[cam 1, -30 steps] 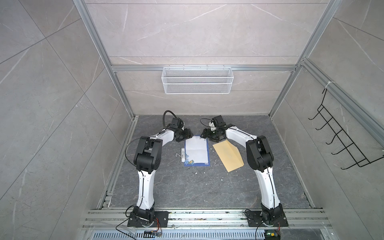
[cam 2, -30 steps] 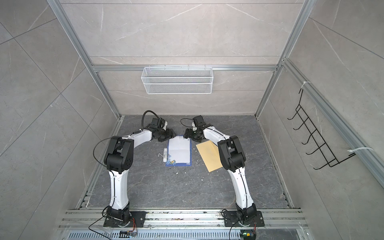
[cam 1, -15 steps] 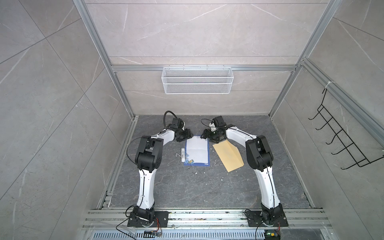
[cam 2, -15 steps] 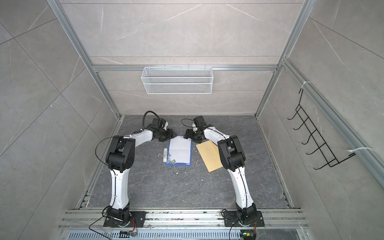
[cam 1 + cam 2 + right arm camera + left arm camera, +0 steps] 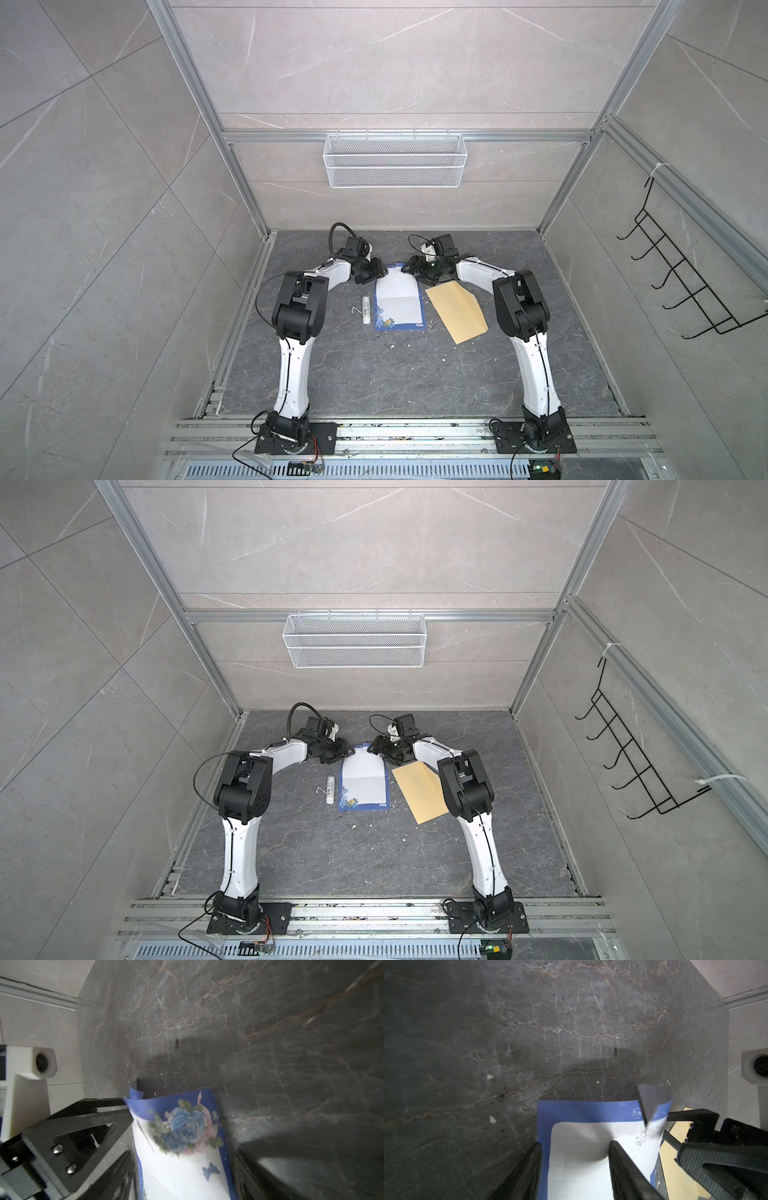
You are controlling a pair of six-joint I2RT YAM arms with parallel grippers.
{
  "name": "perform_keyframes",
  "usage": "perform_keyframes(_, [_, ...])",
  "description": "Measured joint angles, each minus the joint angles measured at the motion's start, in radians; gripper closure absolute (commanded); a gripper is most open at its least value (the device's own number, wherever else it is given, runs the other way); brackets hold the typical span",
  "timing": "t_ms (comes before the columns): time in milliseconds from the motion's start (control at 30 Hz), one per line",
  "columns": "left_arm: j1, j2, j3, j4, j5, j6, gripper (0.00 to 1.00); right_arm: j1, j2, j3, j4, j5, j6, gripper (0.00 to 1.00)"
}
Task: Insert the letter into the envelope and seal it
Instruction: 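Pinch the far corners of the letter sheet with both grippers and lift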
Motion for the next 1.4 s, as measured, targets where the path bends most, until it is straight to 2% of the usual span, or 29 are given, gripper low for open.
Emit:
perform_keyframes(133, [-0.004, 0.001, 0.0, 0.0, 0.009, -0.008, 0.54, -0.002, -0.009, -0.028, 0.037, -0.007, 0.011, 0.25])
perform_keyframes(233, [-0.004, 0.001, 0.0, 0.005, 0.022, -0.017, 0.63, -0.005, -0.011, -0.038, 0.055, -0.01, 0.018, 0.26])
perform_keyframes(367, [-0.004, 0.001, -0.001, 0.018, 0.027, -0.021, 0.7, -0.01, -0.023, -0.065, 0.081, -0.014, 0.024, 0.26])
perform_keyframes(467, [-0.004, 0.001, -0.002, 0.03, 0.03, -0.028, 0.81, -0.013, -0.026, -0.068, 0.082, -0.014, 0.025, 0.26])
perform_keyframes(700, [-0.004, -0.006, -0.03, 0.058, 0.047, -0.034, 0.92, -0.018, -0.037, -0.077, 0.092, -0.013, 0.025, 0.25])
perform_keyframes(900, [-0.004, -0.059, -0.082, 0.086, 0.048, -0.036, 0.94, -0.023, -0.075, -0.085, 0.083, 0.016, -0.003, 0.17])
perform_keyframes(1133, [-0.004, -0.217, -0.182, 0.172, 0.082, 0.0, 0.95, -0.024, -0.276, -0.153, 0.044, 0.085, -0.185, 0.06])
perform_keyframes(1233, [-0.005, -0.296, -0.228, 0.23, 0.141, 0.058, 0.94, -0.027, -0.39, -0.174, 0.015, 0.078, -0.323, 0.01])
perform_keyframes(1400, [-0.008, -0.394, -0.294, 0.319, 0.246, 0.163, 0.95, -0.028, -0.53, -0.172, -0.062, 0.004, -0.578, 0.01])
